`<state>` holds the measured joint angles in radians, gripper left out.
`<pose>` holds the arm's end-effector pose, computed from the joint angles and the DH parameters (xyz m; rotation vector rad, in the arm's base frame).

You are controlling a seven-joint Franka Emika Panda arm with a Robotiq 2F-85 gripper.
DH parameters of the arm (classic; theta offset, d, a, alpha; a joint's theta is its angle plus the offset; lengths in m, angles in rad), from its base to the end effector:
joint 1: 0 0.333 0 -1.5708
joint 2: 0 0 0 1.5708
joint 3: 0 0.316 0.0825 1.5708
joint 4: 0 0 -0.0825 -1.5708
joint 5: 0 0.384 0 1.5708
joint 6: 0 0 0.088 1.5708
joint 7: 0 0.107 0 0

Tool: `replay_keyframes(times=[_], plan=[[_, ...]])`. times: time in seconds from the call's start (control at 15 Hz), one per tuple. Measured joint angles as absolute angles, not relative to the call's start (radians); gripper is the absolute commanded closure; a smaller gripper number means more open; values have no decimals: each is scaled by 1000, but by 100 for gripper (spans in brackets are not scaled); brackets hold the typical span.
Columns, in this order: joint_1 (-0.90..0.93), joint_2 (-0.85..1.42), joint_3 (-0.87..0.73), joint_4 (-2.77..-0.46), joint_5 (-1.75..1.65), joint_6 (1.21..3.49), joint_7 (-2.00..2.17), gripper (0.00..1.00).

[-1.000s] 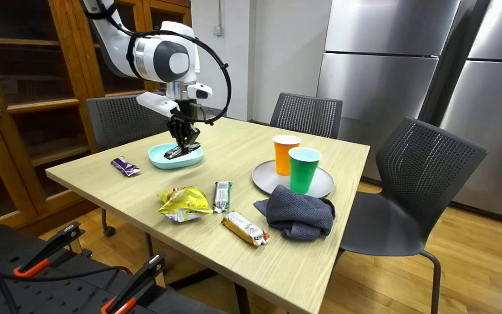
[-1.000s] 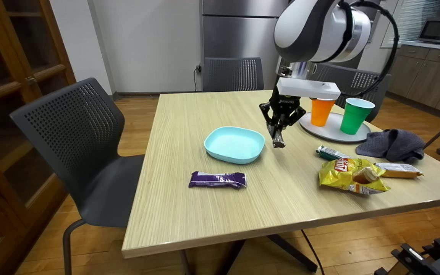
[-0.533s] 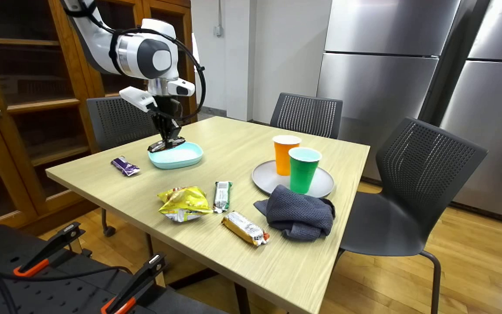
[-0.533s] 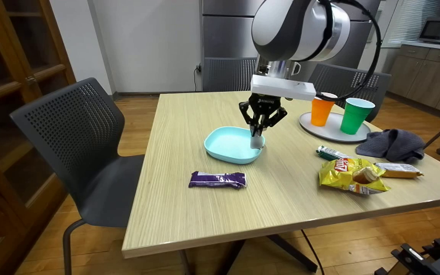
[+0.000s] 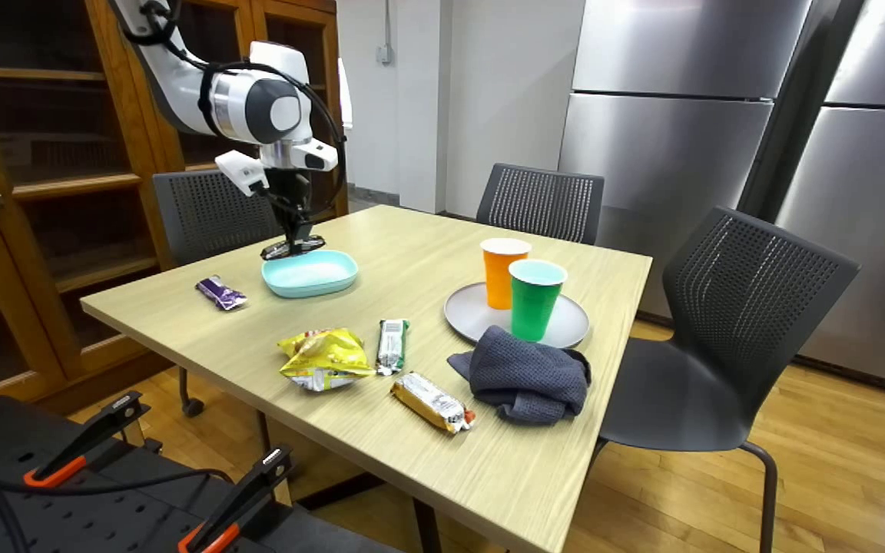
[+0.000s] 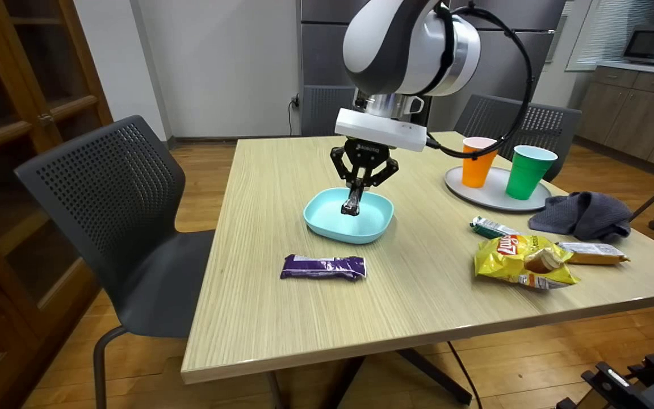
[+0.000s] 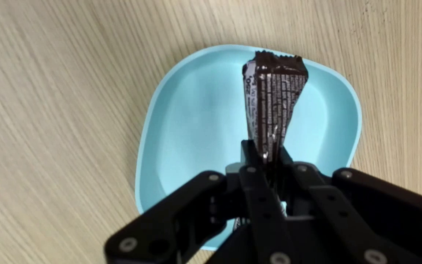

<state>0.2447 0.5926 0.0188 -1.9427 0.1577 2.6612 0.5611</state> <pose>0.6115 0.1598 0.1852 -2.9337 0.6512 -0.1171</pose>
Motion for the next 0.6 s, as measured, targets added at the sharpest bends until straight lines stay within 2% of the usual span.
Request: replay_keyframes(times=[0.33, 0.4, 0.47, 0.6], plan=[[248, 646, 19, -1879, 164, 2661, 582, 97], [248, 653, 18, -1870, 164, 2661, 583, 62], [248, 660, 17, -1863, 164, 2661, 584, 60], [249, 669, 14, -1854, 164, 2662, 584, 45]])
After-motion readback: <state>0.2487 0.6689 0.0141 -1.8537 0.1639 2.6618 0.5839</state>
